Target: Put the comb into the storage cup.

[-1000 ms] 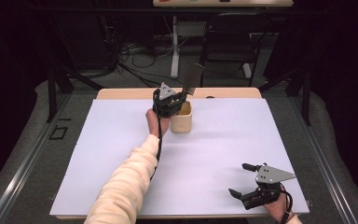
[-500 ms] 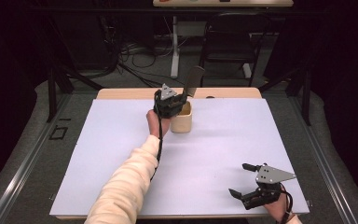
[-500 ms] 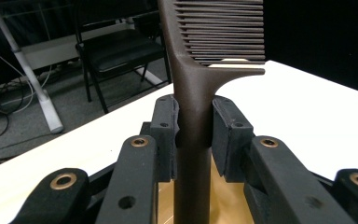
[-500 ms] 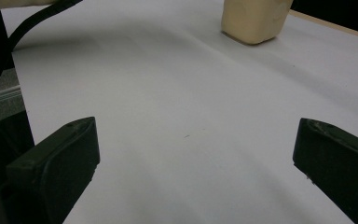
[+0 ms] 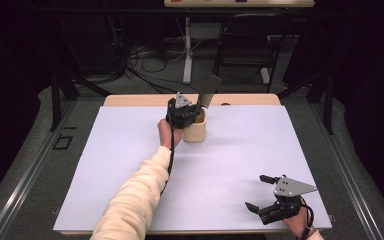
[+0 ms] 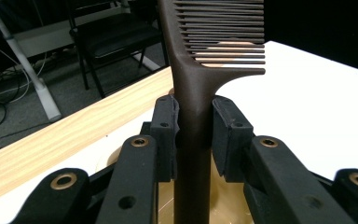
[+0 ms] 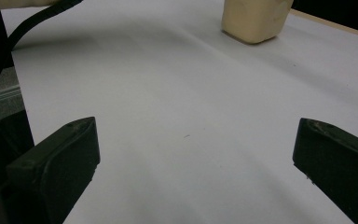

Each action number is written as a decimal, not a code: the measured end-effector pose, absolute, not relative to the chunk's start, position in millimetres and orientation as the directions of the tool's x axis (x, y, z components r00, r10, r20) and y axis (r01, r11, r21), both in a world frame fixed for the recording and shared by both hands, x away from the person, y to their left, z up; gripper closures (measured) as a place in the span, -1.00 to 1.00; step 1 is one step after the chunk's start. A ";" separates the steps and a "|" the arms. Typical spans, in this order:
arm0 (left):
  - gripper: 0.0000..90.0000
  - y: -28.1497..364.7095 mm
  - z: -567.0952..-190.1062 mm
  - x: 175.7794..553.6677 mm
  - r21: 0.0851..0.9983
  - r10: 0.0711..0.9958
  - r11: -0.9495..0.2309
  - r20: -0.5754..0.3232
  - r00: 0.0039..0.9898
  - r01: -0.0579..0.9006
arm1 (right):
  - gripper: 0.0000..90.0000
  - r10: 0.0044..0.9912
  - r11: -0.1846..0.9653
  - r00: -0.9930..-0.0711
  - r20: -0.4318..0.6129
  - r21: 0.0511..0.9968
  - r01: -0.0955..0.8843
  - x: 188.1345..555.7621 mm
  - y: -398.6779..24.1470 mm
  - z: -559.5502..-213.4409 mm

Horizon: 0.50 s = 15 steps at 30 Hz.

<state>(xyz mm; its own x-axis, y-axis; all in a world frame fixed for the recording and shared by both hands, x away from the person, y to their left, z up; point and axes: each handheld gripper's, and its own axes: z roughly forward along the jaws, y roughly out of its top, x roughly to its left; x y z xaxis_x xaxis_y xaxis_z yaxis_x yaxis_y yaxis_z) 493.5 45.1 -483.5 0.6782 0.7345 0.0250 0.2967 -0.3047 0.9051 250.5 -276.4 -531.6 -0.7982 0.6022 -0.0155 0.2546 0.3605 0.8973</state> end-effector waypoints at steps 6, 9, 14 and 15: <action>0.60 45.4 -485.0 494.3 0.901 0.730 -0.312 0.024 0.683 0.302 | -1.00 0.605 0.360 -0.796 -0.012 0.896 0.260 250.5 -276.6 -531.7; 0.60 44.1 -484.7 494.2 0.895 0.725 -0.331 0.040 0.688 0.298 | -1.00 0.605 0.363 -0.796 -0.015 0.895 0.259 250.5 -276.2 -531.8; 0.60 42.4 -486.5 495.1 0.887 0.723 -0.343 0.040 0.690 0.308 | -1.00 0.605 0.364 -0.796 -0.015 0.895 0.260 250.7 -276.2 -532.0; 0.60 42.4 -486.7 495.3 0.886 0.722 -0.346 0.040 0.691 0.310 | -1.00 0.603 0.365 -0.797 -0.015 0.894 0.260 250.6 -276.0 -532.1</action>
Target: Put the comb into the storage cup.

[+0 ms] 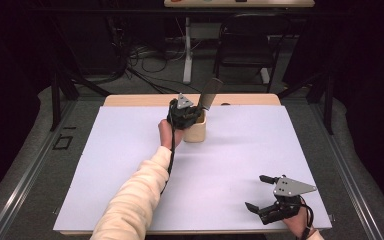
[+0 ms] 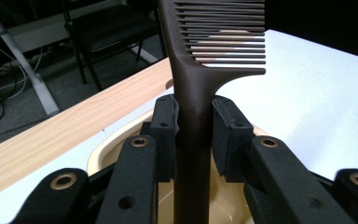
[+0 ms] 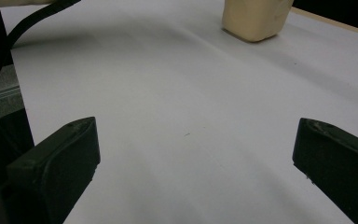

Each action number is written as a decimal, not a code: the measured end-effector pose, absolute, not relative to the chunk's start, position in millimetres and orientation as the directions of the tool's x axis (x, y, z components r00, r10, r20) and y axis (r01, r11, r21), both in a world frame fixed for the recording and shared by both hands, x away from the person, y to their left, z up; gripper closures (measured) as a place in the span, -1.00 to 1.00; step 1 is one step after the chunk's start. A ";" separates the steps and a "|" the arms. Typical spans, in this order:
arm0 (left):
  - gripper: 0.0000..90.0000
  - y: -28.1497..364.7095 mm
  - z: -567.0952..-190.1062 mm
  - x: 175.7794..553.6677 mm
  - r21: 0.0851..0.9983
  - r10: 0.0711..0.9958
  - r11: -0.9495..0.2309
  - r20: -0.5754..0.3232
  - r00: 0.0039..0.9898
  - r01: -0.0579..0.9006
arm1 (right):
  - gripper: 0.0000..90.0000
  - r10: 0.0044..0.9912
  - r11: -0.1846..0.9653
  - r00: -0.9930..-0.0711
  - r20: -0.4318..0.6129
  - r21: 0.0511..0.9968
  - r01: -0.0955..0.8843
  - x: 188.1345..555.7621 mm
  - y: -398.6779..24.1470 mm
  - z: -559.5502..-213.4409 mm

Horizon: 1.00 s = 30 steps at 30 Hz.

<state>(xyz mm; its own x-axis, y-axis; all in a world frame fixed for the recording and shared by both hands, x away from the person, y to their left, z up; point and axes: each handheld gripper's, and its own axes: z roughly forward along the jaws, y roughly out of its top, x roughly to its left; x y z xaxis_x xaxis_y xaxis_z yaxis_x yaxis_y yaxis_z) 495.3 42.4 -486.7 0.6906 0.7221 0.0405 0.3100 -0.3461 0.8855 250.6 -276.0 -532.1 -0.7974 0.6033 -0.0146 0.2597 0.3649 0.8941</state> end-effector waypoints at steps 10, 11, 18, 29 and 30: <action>0.57 41.9 -489.8 497.0 0.865 0.721 -0.364 0.027 0.693 0.345 | -0.99 0.605 0.366 -0.796 -0.015 0.893 0.262 250.8 -275.9 -532.1; 0.47 41.6 -489.4 496.4 0.861 0.719 -0.367 0.022 0.695 0.352 | -0.99 0.605 0.365 -0.796 -0.014 0.893 0.262 250.8 -275.9 -532.1; -0.27 53.9 -482.6 489.7 0.872 0.740 -0.313 -0.024 0.672 0.376 | -0.99 0.604 0.364 -0.797 -0.014 0.894 0.260 250.7 -275.8 -532.1; -0.73 68.5 -466.9 483.5 0.865 0.739 -0.327 -0.016 0.673 0.381 | -0.99 0.604 0.372 -0.797 -0.018 0.891 0.262 251.0 -275.3 -532.0; -0.79 69.1 -465.8 482.2 0.865 0.740 -0.330 -0.012 0.673 0.378 | -0.99 0.602 0.374 -0.798 -0.020 0.890 0.260 251.0 -275.2 -531.9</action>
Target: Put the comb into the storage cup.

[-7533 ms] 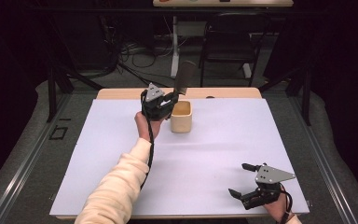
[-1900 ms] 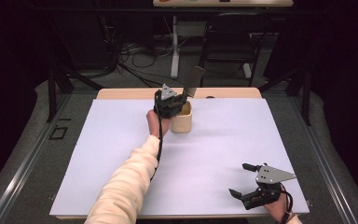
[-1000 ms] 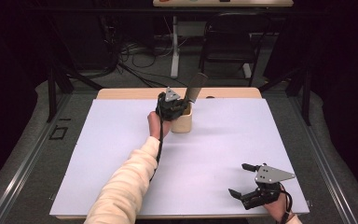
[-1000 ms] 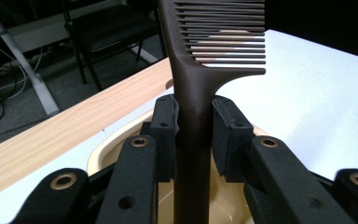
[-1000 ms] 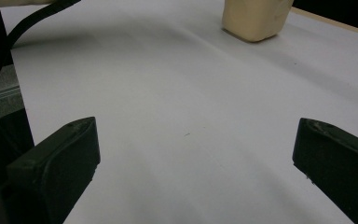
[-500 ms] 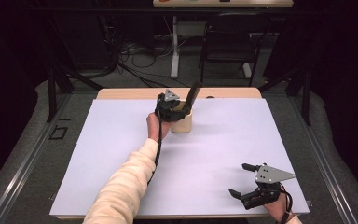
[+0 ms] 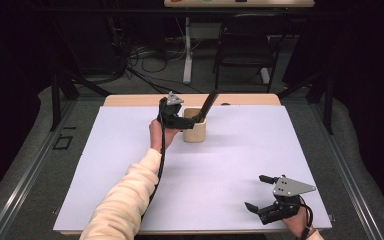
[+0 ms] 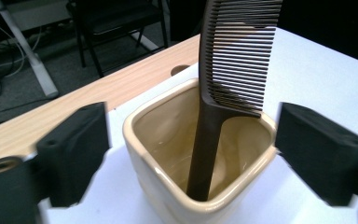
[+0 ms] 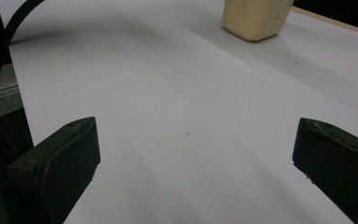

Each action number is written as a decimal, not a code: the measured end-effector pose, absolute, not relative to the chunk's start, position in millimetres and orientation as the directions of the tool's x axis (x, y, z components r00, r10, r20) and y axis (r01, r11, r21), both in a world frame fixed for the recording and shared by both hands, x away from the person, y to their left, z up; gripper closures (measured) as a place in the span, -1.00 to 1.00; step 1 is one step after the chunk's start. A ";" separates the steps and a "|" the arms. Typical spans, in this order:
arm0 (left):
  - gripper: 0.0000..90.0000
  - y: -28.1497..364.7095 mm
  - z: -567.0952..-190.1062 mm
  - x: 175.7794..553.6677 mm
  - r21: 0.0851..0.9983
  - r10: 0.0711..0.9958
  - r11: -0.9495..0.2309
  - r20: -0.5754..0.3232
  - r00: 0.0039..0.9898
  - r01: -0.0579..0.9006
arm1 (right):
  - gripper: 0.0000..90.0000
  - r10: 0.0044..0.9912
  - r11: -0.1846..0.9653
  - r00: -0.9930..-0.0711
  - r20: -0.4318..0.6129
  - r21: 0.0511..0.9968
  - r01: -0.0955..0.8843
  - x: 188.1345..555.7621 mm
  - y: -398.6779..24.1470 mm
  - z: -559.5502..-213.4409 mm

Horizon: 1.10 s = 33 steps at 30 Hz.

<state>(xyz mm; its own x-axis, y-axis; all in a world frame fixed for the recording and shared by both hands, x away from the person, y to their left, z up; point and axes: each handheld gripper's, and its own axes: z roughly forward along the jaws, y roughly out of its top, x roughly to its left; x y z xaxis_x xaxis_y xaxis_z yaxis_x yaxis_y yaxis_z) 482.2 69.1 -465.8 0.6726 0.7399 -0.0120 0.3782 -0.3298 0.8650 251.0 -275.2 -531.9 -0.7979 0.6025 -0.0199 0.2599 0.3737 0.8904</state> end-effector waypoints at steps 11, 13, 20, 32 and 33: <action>-1.00 79.5 -455.3 469.1 0.852 0.730 -0.366 0.013 0.683 0.375 | -0.99 0.600 0.373 -0.800 -0.018 0.891 0.260 251.0 -274.5 -532.0; -1.00 81.6 -454.0 466.2 0.850 0.726 -0.374 0.020 0.687 0.371 | -0.99 0.600 0.373 -0.800 -0.016 0.890 0.261 251.4 -274.6 -532.3; -1.00 87.3 -452.3 457.1 0.837 0.719 -0.394 0.023 0.695 0.379 | -1.00 0.602 0.360 -0.798 -0.004 0.894 0.266 251.5 -276.0 -531.8; -1.00 94.7 -451.6 439.8 0.830 0.716 -0.396 0.012 0.698 0.392 | -1.00 0.599 0.377 -0.800 -0.003 0.883 0.279 251.6 -274.8 -533.2; -1.00 95.9 -452.0 438.5 0.828 0.715 -0.400 0.013 0.699 0.394 | -1.00 0.599 0.378 -0.801 -0.003 0.883 0.279 251.7 -274.7 -533.2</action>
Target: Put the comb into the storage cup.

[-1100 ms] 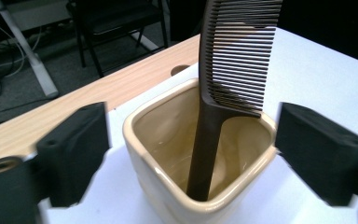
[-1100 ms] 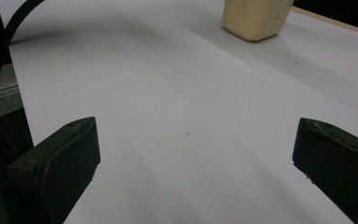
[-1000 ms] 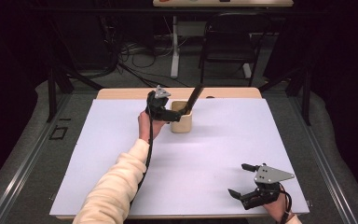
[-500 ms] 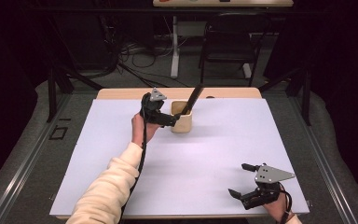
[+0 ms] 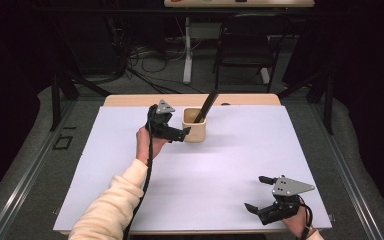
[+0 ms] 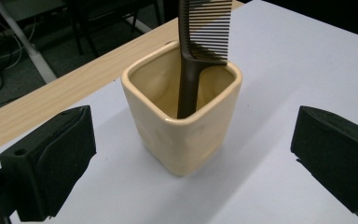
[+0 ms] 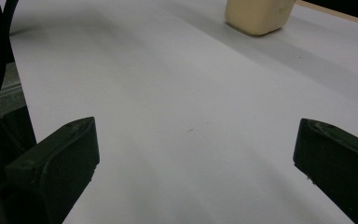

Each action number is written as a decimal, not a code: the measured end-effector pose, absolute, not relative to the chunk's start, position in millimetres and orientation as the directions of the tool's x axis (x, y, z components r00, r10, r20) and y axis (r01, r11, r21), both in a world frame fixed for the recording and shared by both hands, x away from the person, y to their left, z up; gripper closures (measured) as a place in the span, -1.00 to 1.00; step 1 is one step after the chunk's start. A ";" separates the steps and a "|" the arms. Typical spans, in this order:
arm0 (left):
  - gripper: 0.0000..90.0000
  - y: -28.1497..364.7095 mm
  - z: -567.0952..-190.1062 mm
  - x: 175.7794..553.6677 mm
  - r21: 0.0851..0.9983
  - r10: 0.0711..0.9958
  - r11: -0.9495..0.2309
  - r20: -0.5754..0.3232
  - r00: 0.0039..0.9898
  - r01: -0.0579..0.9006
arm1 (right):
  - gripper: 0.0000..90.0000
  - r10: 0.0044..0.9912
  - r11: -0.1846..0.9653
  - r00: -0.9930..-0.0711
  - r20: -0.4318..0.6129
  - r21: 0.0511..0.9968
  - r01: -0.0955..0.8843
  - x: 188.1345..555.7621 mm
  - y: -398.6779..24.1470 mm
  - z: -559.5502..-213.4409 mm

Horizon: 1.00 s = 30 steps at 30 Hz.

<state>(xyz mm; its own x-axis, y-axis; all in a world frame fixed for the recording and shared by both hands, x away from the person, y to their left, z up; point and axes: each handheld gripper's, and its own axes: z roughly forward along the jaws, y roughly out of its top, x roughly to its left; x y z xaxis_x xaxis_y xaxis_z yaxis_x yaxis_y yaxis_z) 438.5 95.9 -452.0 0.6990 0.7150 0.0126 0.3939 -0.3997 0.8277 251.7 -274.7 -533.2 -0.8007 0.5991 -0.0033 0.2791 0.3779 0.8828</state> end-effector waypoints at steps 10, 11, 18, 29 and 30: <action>-1.00 108.2 -457.5 428.3 0.816 0.720 -0.404 0.005 0.693 0.414 | -1.00 0.602 0.379 -0.798 -0.007 0.882 0.279 251.6 -274.8 -533.1; -1.00 109.3 -457.4 427.3 0.814 0.719 -0.407 0.007 0.695 0.414 | -1.00 0.602 0.380 -0.798 -0.008 0.882 0.277 251.6 -274.8 -533.1; -1.00 116.0 -456.7 417.7 0.816 0.721 -0.406 0.009 0.693 0.412 | -1.00 0.604 0.380 -0.797 -0.009 0.882 0.278 251.5 -274.8 -533.1; -1.00 129.3 -460.9 402.5 0.808 0.722 -0.410 0.004 0.691 0.424 | -1.00 0.606 0.380 -0.796 -0.010 0.882 0.278 251.6 -274.6 -533.1; -1.00 130.5 -461.1 401.0 0.807 0.723 -0.410 0.003 0.691 0.426 | -1.00 0.606 0.380 -0.796 -0.010 0.882 0.279 251.5 -274.6 -533.1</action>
